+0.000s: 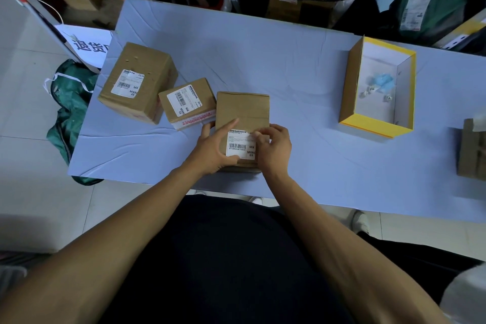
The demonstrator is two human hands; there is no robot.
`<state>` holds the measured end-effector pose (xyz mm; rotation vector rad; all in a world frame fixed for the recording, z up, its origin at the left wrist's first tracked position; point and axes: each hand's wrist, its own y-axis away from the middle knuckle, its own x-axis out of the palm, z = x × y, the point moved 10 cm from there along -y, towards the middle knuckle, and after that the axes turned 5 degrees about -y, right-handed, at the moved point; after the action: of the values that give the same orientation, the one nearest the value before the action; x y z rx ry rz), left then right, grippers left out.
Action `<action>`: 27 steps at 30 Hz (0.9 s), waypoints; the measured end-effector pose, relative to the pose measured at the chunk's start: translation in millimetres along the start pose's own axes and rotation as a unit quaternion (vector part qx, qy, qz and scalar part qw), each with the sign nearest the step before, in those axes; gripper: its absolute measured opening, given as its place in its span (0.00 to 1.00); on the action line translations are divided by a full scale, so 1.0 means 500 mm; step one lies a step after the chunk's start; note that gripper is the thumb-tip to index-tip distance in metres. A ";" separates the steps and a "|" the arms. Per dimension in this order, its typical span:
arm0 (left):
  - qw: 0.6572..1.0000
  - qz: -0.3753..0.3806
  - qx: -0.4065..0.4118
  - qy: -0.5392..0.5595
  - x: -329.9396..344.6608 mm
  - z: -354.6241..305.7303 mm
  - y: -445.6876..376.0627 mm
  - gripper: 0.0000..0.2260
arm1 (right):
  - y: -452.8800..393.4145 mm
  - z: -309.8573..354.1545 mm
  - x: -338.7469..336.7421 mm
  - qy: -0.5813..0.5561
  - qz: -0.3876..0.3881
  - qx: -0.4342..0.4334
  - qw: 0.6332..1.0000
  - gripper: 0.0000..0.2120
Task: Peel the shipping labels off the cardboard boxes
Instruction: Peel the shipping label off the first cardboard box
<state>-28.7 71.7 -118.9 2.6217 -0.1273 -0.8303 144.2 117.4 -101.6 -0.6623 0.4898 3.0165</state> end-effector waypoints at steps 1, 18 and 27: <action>1.000 0.003 0.001 -0.003 -0.001 0.000 -0.001 0.43 | 0.005 0.005 -0.009 -0.016 -0.008 -0.013 1.000 0.06; 0.997 0.079 0.015 -0.007 0.002 -0.002 -0.014 0.52 | 0.003 0.029 -0.006 0.014 0.003 -0.085 0.996 0.07; 0.997 0.076 0.012 -0.011 0.005 -0.004 -0.011 0.56 | -0.004 0.031 0.003 0.019 0.046 -0.107 0.993 0.06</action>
<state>-25.6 77.1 -121.0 2.5866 -0.3407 -0.8097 136.6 123.9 -89.3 -0.7282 0.2035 3.1776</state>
